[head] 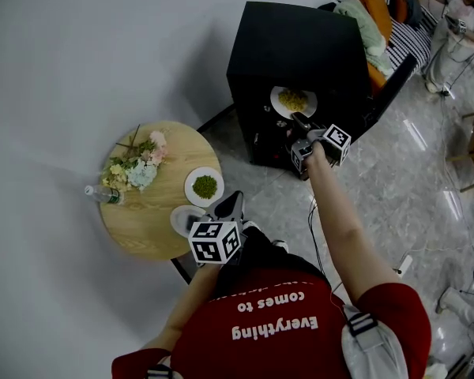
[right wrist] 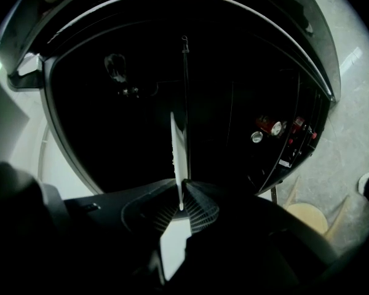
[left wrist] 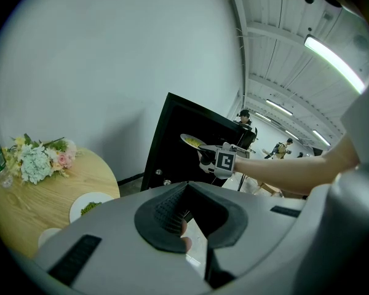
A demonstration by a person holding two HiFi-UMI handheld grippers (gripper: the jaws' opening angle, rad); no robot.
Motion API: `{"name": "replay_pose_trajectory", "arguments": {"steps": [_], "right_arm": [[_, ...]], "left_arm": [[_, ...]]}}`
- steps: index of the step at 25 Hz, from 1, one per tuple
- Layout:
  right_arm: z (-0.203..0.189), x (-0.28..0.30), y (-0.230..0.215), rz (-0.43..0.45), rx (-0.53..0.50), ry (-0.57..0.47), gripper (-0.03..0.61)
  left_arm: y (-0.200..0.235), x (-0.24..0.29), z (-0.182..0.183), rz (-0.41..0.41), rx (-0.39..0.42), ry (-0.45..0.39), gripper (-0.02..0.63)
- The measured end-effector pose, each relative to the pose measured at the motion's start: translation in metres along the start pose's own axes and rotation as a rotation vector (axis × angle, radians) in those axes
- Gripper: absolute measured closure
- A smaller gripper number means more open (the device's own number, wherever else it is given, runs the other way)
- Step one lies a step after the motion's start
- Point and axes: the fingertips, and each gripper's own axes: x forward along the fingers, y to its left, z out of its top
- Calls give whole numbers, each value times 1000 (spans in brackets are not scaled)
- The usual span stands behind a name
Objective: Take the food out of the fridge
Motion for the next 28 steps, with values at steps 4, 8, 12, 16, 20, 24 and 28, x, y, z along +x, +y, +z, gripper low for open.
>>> {"name": "replay_pose_trajectory", "arguments": {"steps": [4, 8, 12, 16, 20, 24, 28], "right_arm": [[-5, -6, 1, 5, -24, 24, 551], [-13, -12, 6, 23, -30, 61, 551], [-28, -20, 10, 34, -73, 125, 552], [-51, -33, 12, 23, -146, 207, 552], [-69, -44, 19, 80, -128, 243, 551], [-84, -57, 27, 117, -97, 267, 552], [-105, -77, 35, 154, -68, 292, 552]], "left_arm": [[0, -2, 0, 5, 0, -8, 609], [-3, -2, 0, 6, 5, -13, 609], [-6, -2, 1, 1, 11, -16, 609], [-10, -3, 0, -10, 9, -14, 609], [-14, -3, -1, -17, 11, -19, 609], [-16, 1, -2, -13, 17, -14, 609], [-18, 1, -5, -14, 24, -14, 609]]}}
